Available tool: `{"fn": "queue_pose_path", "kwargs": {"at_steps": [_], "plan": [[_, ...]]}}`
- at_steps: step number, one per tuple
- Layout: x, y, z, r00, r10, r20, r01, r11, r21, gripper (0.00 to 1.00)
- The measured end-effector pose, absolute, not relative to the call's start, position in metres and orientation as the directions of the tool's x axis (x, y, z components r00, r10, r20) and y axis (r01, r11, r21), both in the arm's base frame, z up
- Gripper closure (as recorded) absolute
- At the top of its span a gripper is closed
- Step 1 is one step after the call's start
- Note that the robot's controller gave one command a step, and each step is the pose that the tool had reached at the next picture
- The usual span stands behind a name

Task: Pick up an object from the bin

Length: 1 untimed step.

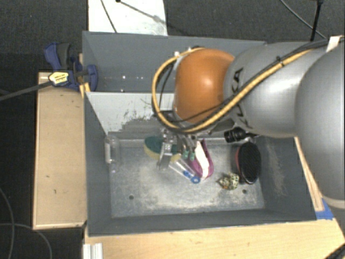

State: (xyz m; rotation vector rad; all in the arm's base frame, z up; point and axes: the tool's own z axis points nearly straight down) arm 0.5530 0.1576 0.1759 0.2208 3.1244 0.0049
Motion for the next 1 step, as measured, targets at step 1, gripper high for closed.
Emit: {"fn": "queue_pose_path", "kwargs": {"at_steps": [1], "plan": [[0.5362,0.1695,0.2702,-0.999,0.039,-0.010,0.039,0.999,0.004,1.00]]}}
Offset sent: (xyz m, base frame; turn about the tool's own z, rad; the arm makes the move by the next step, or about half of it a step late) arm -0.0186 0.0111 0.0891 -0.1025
